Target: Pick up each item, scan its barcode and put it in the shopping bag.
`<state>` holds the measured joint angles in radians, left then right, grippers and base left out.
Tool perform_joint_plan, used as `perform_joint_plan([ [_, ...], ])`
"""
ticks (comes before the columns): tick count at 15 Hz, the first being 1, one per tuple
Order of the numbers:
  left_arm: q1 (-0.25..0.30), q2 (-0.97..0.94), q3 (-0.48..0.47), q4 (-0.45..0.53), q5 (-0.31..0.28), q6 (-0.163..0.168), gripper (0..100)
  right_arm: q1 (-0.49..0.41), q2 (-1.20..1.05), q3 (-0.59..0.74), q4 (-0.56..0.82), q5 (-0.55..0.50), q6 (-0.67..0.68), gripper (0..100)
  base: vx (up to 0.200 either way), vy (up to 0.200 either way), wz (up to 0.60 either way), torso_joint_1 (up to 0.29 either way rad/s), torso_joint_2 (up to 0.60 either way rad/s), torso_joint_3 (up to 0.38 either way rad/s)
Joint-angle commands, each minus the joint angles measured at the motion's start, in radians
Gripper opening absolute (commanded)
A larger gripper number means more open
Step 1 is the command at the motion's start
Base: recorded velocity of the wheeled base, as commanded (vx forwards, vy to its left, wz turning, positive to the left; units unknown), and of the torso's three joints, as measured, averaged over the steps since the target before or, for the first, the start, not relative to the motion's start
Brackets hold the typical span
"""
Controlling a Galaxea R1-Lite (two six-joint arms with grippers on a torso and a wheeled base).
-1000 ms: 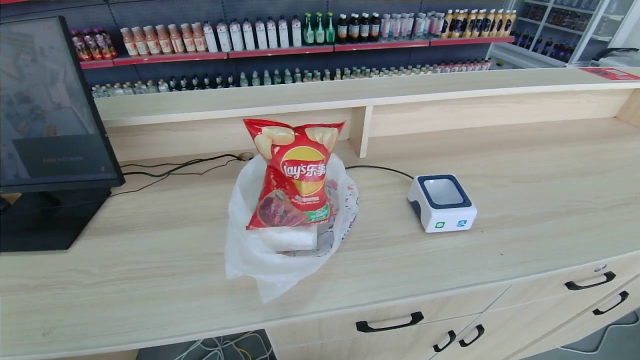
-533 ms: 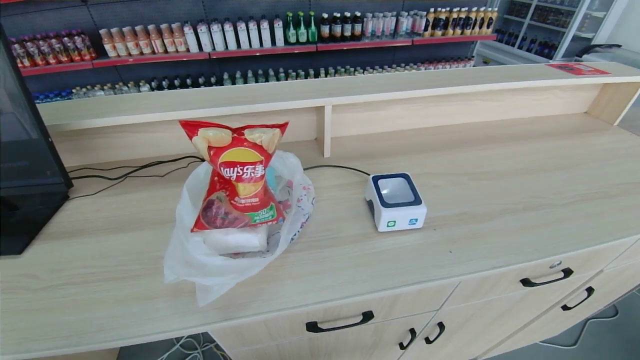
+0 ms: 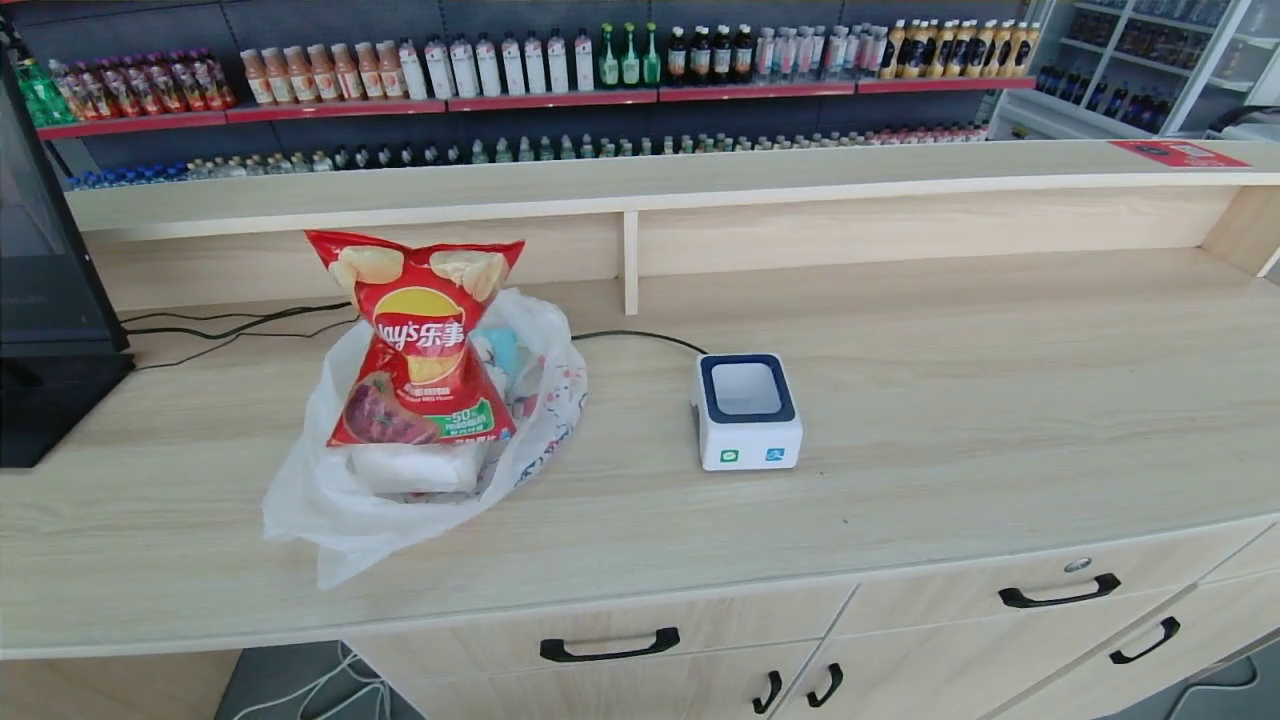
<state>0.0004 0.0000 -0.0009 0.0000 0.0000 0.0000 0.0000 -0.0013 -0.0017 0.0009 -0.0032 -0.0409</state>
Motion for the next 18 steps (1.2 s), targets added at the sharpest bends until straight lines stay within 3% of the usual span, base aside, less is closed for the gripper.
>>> perform_joint_plan([
  [1,0.001,0.002,-0.001,0.000,0.000,0.000,100,0.000,0.001,0.000,-0.001,0.000,-0.005,100,0.000,-0.200,0.00,0.007,0.00,0.002],
  [5,0.000,0.002,0.001,0.000,0.000,0.000,100,0.000,0.001,0.000,-0.001,0.000,-0.002,100,0.000,-0.200,0.00,-0.001,0.00,0.000],
  [9,0.000,0.002,-0.001,0.000,0.000,0.002,100,0.000,0.001,0.000,-0.001,0.000,0.001,100,0.000,-0.200,0.45,0.002,0.00,0.001],
  [12,0.000,0.000,0.001,0.000,0.000,0.000,100,0.000,0.001,0.000,-0.001,0.000,0.001,100,0.000,0.000,0.00,0.000,0.00,0.000],
  [18,0.001,0.002,0.001,-0.002,0.000,-0.003,100,0.000,0.001,0.000,-0.001,0.000,0.001,100,-0.200,0.000,0.00,0.002,0.01,0.002],
])
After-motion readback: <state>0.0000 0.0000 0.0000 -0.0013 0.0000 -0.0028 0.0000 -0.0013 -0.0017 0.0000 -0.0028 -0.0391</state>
